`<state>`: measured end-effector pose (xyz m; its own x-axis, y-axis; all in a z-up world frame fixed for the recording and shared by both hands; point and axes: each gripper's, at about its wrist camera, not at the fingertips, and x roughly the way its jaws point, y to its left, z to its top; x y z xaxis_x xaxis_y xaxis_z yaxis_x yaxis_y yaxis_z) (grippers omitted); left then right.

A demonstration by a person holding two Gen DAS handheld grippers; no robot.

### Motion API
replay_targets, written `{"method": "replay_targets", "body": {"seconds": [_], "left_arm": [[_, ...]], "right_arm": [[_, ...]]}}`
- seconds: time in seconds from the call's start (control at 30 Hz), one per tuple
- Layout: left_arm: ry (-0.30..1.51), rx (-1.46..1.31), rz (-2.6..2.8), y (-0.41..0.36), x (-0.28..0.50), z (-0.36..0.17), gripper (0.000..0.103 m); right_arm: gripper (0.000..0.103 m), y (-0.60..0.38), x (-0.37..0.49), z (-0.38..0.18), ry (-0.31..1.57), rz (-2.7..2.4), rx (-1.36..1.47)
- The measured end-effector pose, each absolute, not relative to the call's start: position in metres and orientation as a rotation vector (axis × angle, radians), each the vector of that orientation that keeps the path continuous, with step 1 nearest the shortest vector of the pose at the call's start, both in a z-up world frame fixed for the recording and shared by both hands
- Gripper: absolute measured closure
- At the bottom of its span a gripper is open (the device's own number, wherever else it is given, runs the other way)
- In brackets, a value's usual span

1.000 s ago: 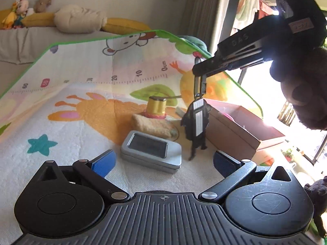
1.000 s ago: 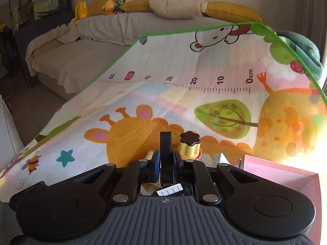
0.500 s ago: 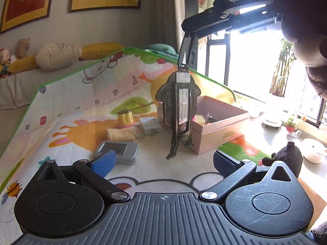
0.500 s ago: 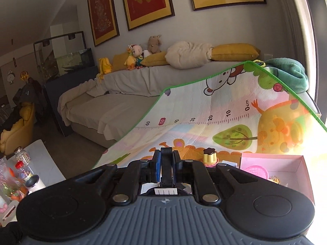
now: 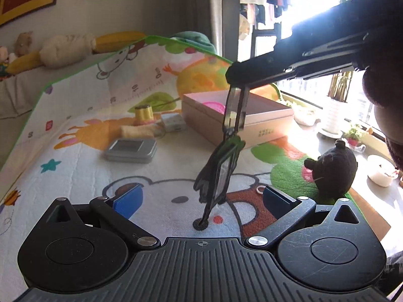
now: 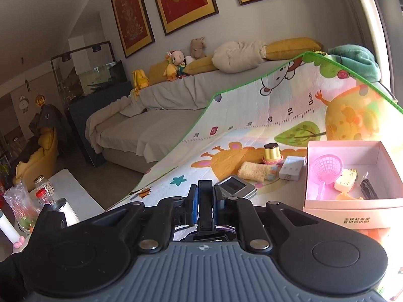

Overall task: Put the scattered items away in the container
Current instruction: 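Lift the black clip with the right gripper and carry it toward the pink box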

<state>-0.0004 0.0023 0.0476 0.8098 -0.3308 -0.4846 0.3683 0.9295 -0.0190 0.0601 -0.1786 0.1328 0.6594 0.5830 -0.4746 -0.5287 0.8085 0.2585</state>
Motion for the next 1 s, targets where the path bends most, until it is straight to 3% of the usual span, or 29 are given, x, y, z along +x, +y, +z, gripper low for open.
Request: {"method": "replay_targets", "body": {"seconds": [0.63, 1.0], "left_arm": [[0.434, 0.126, -0.440, -0.011, -0.020, 0.058, 0.000], [0.464, 0.171, -0.327, 0.021, -0.009, 0.049, 0.000]], "right_arm": [[0.092, -0.197, 0.028, 0.165, 0.542, 0.635, 0.165], [0.092, -0.200, 0.023, 0.135, 0.628, 0.627, 0.204]]}}
